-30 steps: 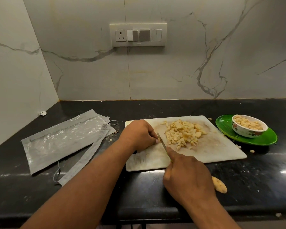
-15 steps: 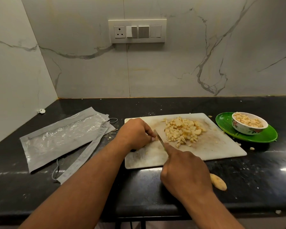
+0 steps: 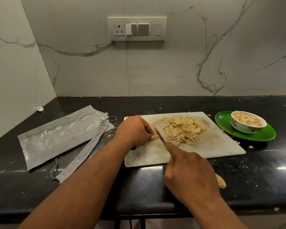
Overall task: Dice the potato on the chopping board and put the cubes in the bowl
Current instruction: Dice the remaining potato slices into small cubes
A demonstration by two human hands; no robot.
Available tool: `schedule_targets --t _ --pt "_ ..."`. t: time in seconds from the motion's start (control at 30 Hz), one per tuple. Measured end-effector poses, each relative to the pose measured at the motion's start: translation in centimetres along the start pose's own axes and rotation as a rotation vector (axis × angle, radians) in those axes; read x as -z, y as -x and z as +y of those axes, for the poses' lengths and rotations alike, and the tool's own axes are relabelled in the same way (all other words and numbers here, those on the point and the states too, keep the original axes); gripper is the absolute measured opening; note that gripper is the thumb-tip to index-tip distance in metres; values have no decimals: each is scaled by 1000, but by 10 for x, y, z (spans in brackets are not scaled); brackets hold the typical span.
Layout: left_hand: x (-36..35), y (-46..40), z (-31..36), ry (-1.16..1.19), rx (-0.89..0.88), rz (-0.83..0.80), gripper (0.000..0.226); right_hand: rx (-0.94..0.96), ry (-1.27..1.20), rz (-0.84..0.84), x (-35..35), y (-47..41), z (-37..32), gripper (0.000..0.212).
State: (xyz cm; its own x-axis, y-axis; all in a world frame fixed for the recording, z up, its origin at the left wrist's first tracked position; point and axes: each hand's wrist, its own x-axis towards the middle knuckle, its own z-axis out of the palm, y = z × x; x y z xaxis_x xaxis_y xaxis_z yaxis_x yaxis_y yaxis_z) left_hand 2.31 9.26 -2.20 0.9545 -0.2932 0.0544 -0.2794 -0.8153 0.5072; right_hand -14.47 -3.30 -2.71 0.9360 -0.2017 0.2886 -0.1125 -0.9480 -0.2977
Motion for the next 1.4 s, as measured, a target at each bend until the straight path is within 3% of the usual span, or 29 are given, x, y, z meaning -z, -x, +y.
schedule_targets --t 0.4,0.67,0.83,1.03,1.3,1.4 --pt "0 -3 -1 19 5 -17 10 -39 0 -116 12 23 7 60" --pt "-4 2 0 17 -46 75 9 -68 -147 117 -4 -6 16 54" --pt "-15 2 6 -100 -91 95 46 -115 -344 117 -6 -9 25 50" --pt "-18 1 10 -185 -122 125 47 -106 -373 80 -6 -11 27 49" --pt "-12 6 5 -298 -193 -85 87 -95 -418 67 -8 -11 32 48" --pt "-6 6 4 -283 -194 -43 87 -89 -425 58 -8 -12 34 48"
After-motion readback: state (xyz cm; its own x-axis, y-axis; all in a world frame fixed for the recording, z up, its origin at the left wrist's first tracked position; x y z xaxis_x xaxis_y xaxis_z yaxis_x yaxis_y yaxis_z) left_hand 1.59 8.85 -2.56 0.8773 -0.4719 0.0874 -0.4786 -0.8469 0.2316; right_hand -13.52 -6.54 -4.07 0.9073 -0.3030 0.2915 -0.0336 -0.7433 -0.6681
